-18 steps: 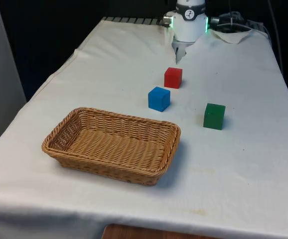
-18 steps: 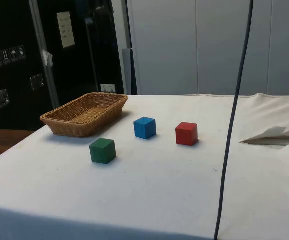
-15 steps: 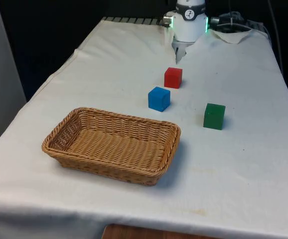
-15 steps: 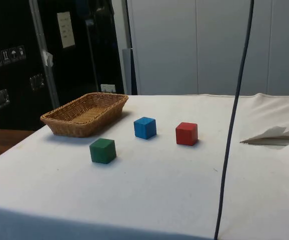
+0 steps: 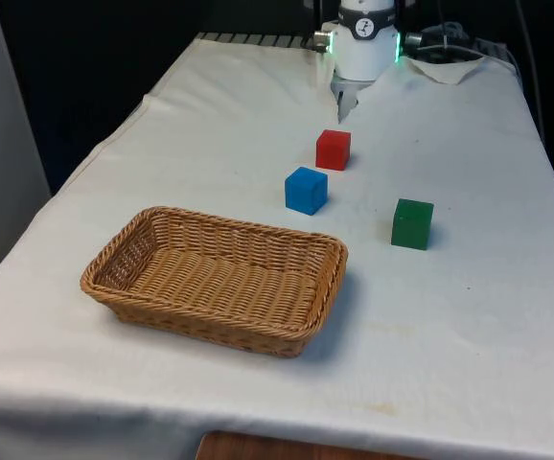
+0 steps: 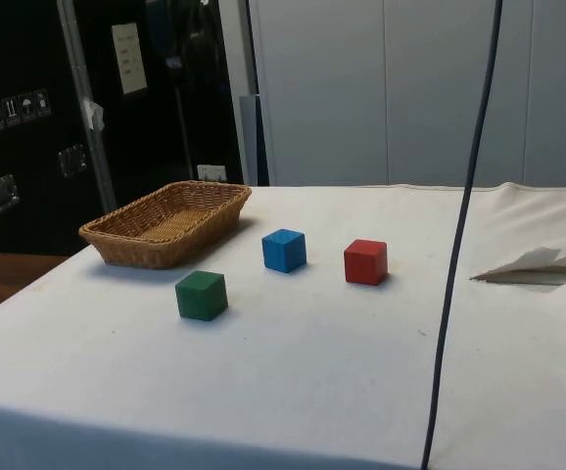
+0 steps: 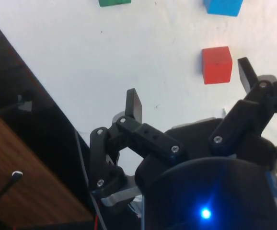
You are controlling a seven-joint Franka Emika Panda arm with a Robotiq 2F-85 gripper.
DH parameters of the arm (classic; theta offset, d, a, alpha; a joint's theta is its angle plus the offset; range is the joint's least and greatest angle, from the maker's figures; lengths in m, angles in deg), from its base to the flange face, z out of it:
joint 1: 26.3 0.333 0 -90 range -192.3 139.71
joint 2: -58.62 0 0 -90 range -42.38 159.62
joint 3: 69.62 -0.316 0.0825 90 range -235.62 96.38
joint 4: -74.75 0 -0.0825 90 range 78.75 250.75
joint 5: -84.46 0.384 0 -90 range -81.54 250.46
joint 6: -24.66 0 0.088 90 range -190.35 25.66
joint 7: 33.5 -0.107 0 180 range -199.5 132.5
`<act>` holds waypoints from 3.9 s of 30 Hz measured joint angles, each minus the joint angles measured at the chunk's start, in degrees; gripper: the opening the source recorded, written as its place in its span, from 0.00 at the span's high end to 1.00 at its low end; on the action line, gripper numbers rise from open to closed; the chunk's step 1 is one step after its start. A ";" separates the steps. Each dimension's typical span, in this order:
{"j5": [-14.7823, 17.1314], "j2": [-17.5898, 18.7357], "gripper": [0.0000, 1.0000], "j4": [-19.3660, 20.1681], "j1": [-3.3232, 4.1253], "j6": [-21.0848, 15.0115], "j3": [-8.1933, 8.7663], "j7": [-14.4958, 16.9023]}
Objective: Pick up exactly two blocks and place them into the basket.
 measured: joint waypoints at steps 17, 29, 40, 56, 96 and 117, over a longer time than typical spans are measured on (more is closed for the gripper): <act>-0.74 0.00 0.00 5.33 0.23 -7.79 -1.03 -2.64; -0.97 0.00 0.00 10.94 0.29 -15.07 -2.35 -4.93; -0.97 -0.11 0.00 16.04 0.29 -21.31 -3.55 -5.96; -0.97 -1.55 0.00 26.36 0.23 -32.95 -5.33 -5.79; 18.62 8.19 0.00 31.68 -3.90 -43.43 -8.59 6.53; 26.53 13.06 0.00 31.00 -4.98 -44.00 -10.94 10.49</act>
